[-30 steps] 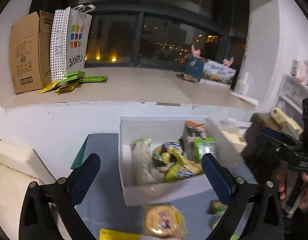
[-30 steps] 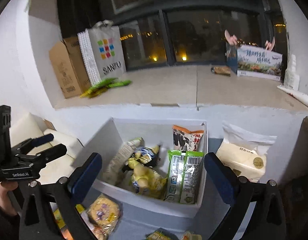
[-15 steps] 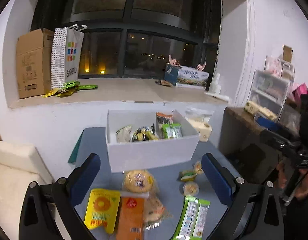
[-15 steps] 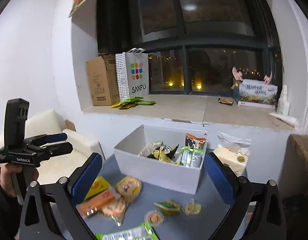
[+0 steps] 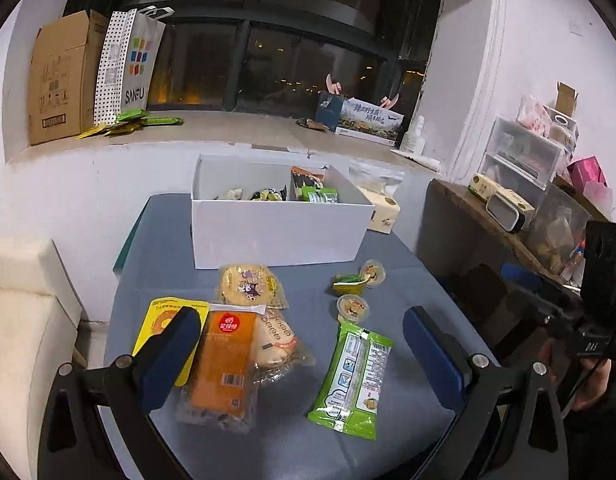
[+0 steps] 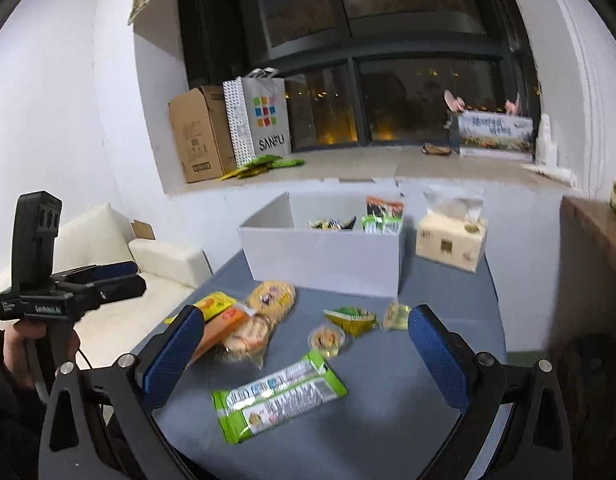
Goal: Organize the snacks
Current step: 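Reach the right gripper toward the green-wrapped snack beside the jelly cups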
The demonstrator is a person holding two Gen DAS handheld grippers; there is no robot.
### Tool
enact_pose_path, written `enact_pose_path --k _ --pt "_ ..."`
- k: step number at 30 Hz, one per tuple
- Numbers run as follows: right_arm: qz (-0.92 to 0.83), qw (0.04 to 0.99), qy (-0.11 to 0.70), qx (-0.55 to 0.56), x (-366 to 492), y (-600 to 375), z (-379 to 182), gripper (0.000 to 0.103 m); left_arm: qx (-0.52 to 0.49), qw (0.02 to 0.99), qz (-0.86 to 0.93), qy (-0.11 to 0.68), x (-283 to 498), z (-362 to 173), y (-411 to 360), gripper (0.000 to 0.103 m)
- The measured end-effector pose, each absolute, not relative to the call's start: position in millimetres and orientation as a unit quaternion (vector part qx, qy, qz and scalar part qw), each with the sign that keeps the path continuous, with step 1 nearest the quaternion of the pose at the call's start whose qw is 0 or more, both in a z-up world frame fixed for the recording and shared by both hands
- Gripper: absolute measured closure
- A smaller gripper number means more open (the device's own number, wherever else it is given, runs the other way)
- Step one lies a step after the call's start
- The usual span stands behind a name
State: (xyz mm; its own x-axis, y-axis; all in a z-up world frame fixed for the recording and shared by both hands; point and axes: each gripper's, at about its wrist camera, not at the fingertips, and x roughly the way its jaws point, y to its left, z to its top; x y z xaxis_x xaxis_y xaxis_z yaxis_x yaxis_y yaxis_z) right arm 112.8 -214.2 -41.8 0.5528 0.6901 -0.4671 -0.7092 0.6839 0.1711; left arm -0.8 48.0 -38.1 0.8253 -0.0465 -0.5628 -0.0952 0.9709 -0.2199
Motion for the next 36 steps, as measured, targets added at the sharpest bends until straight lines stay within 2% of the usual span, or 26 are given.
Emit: enact_pose_path --k 11,28,36 --pt "0.398 0.862 0.313 -0.013 142 -200 -75 0.0 -0.097 0.954 0.003 0.282 -2 -30 41 0.0" --pt "0.353 0.812 0.463 -0.035 258 -110 -152 0.0 -0.09 0.954 0.007 0.286 -5 -34 45 0.0" --pt "0.299 0.817 0.49 -0.047 278 -92 -177 0.0 -0.091 0.952 0.007 0.292 -5 -39 45 0.0"
